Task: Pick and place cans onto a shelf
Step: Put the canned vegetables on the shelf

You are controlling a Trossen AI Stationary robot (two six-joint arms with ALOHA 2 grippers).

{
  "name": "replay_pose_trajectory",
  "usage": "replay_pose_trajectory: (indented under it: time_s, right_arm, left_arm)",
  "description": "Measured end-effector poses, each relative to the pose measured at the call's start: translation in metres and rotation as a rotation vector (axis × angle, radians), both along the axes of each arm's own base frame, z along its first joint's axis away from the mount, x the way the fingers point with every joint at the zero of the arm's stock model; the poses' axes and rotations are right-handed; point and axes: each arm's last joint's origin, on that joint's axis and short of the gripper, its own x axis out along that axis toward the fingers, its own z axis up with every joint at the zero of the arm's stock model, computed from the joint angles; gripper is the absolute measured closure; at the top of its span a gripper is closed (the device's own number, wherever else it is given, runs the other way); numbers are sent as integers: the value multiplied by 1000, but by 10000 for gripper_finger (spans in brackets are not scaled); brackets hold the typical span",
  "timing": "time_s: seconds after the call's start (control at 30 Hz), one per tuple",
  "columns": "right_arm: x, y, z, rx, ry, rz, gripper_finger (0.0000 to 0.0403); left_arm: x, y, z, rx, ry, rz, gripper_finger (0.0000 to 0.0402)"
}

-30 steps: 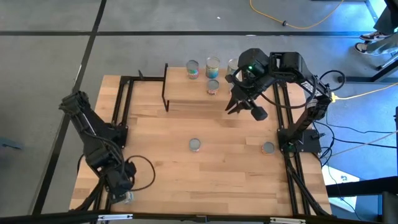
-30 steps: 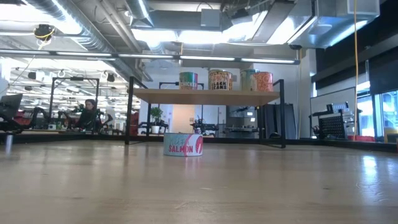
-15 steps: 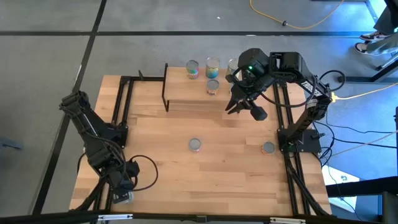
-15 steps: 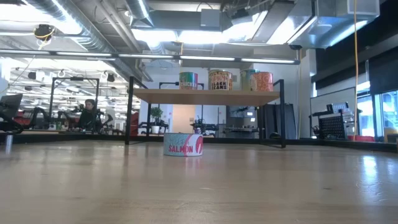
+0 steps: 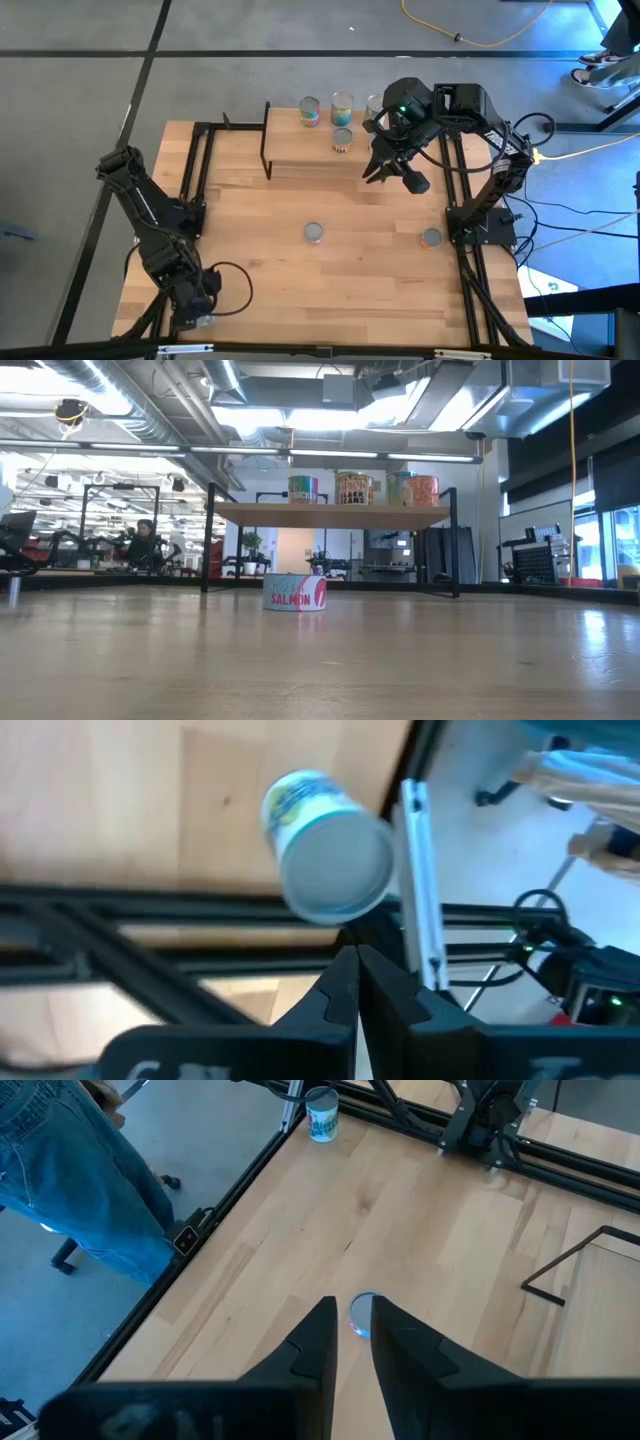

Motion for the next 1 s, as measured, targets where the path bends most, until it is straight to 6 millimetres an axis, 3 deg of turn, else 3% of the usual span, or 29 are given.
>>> replay_pose_trajectory:
  time_s: [0.33, 0.83, 1.0]
  right_arm:
    - [0, 0, 0, 0, 0, 0, 336]
    - [0, 0, 0, 0, 0, -1, 336]
    - [0, 0, 0, 0, 0, -1, 336]
  left_arm:
    - [4, 1, 0, 22, -72, -8, 397]
    - [3, 5, -2, 83, -64, 21, 336]
    - [-6, 1, -14, 128, -121, -8, 338]
